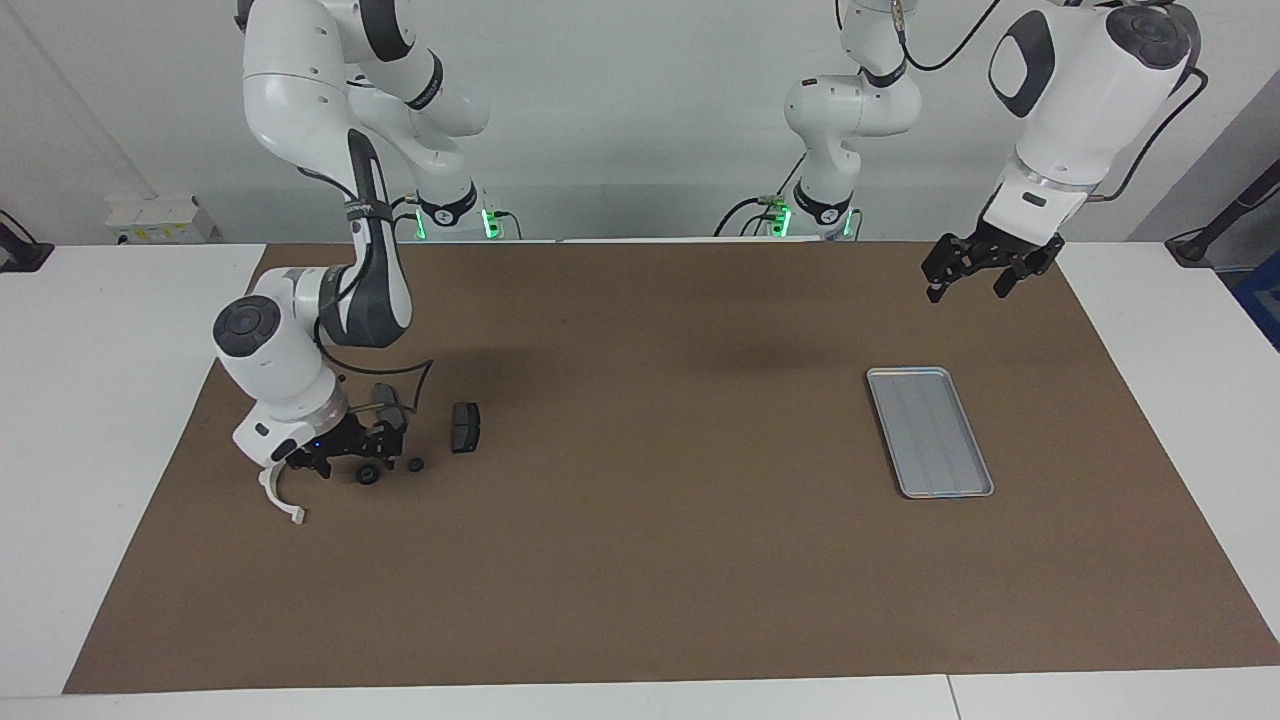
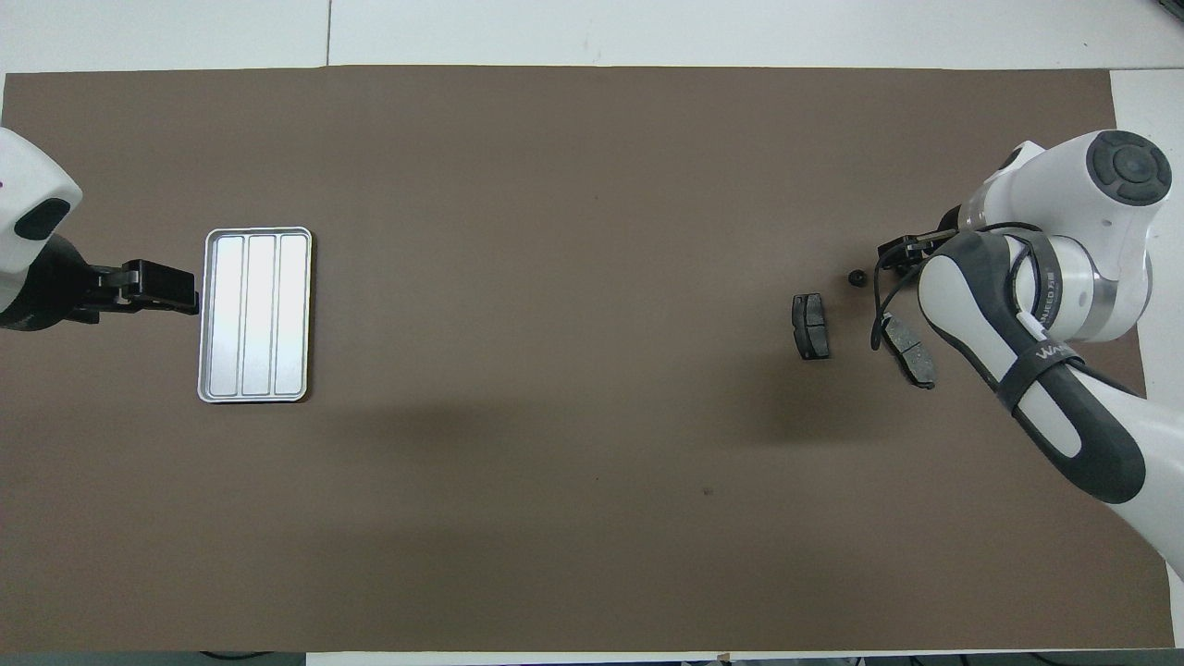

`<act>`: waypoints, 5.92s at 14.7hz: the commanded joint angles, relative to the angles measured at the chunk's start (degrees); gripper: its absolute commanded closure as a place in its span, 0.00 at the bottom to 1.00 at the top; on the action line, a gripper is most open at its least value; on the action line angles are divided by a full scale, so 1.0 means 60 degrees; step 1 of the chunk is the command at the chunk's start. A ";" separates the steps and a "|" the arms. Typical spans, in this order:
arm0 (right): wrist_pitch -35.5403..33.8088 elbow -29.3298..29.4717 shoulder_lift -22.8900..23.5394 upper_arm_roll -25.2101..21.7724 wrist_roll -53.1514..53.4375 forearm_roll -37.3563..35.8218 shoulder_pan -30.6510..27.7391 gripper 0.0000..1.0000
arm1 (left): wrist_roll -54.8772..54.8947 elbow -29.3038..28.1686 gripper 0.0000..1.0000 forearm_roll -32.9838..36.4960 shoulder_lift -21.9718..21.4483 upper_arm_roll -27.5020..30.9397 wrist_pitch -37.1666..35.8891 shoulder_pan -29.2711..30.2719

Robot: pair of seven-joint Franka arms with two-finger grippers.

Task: Pick bearing gear from pile to tray
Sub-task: 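Grasp the bearing gear with the right gripper and lift it, then carry the bearing to the table center with the right gripper and release, then withdraw the right gripper while the left gripper reaches toward the bearing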

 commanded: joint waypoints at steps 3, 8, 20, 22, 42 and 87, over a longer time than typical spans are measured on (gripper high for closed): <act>0.0136 -0.0094 0.0132 0.0042 0.0149 -0.0089 -0.0060 0.00 | 0.0142 0.0129 0.00 -0.0140 0.0038 0.0036 -0.0111 0.0002; 0.0180 -0.0197 0.0176 0.0042 0.0134 -0.0089 -0.0104 0.01 | 0.0142 0.0129 0.00 -0.0140 0.0038 0.0036 -0.0111 -0.0013; -0.0355 0.0137 -0.0189 0.0042 0.0149 -0.0089 0.0114 1.00 | 0.0142 0.0129 0.00 -0.0125 0.0038 0.0036 -0.0111 0.0002; -0.1921 0.1378 -0.0234 0.0086 0.0702 -0.0074 0.0335 1.00 | 0.0142 0.0129 0.00 -0.0140 0.0038 0.0036 -0.0111 0.0002; -0.0818 0.1680 0.0526 0.0262 1.0623 -0.0440 0.6605 1.00 | 0.0142 0.0129 0.00 -0.0140 0.0038 0.0036 -0.0111 0.0002; -0.0480 -0.0064 -0.0820 0.0218 0.0501 -0.0265 0.0804 0.16 | -0.5640 0.0803 0.00 -0.0243 0.2627 -0.0037 0.1851 -0.3760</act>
